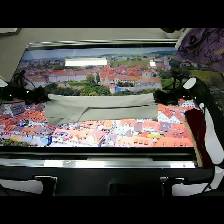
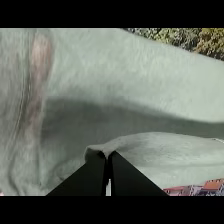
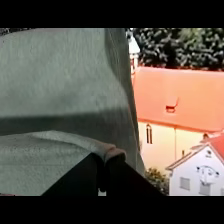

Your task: Fold the clothes and pants, and hang the long-sleeved shirts on hangers.

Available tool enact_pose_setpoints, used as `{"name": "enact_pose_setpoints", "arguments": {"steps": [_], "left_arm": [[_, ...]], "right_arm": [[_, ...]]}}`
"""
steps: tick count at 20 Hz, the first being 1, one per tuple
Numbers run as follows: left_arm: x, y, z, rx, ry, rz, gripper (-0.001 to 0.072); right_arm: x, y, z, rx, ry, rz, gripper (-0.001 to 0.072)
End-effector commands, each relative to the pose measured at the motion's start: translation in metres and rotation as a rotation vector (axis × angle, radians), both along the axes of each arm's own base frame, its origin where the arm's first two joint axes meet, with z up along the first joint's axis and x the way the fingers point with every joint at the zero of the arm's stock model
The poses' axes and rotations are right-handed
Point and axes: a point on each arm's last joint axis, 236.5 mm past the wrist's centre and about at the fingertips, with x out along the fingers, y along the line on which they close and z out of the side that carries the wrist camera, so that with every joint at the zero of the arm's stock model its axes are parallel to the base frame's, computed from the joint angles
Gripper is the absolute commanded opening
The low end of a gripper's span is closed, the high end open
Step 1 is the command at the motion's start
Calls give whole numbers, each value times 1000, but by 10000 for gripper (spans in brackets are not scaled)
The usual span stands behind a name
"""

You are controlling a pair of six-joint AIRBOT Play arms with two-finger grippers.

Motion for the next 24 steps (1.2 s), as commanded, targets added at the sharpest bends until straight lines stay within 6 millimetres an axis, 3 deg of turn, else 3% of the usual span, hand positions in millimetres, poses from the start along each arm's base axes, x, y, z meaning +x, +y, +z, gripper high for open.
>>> {"name": "enact_pose_setpoints", "arguments": {"steps": [1,4,9,11,12,13,14,15,19,22,24], "left_arm": [[36,0,-17,14,7,-13,15],[52,6,-33,14,21,-1,16],[54,6,-72,2,72,6,20],[59,7,-73,3,60,16,66],[61,7,-71,5,51,18,146],[63,8,-67,7,40,18,289],[67,9,-60,12,24,18,466],[71,10,-51,16,5,20,554],[89,14,2,35,-95,25,553],[94,15,26,40,-137,39,553],[92,14,30,35,-133,43,553]], "right_arm": [[23,-4,-8,-22,-5,-21,32],[30,-4,-19,-10,15,-44,32],[25,7,-46,49,85,-61,40],[25,15,-48,89,98,-71,206],[24,16,-47,97,101,-71,283],[22,16,-44,105,111,-79,357],[19,12,-37,116,126,-104,503],[18,7,-28,127,127,-124,549],[17,-32,1,247,128,-223,556],[17,-27,-2,445,160,-224,556],[15,-20,-18,459,187,-192,557]]}}
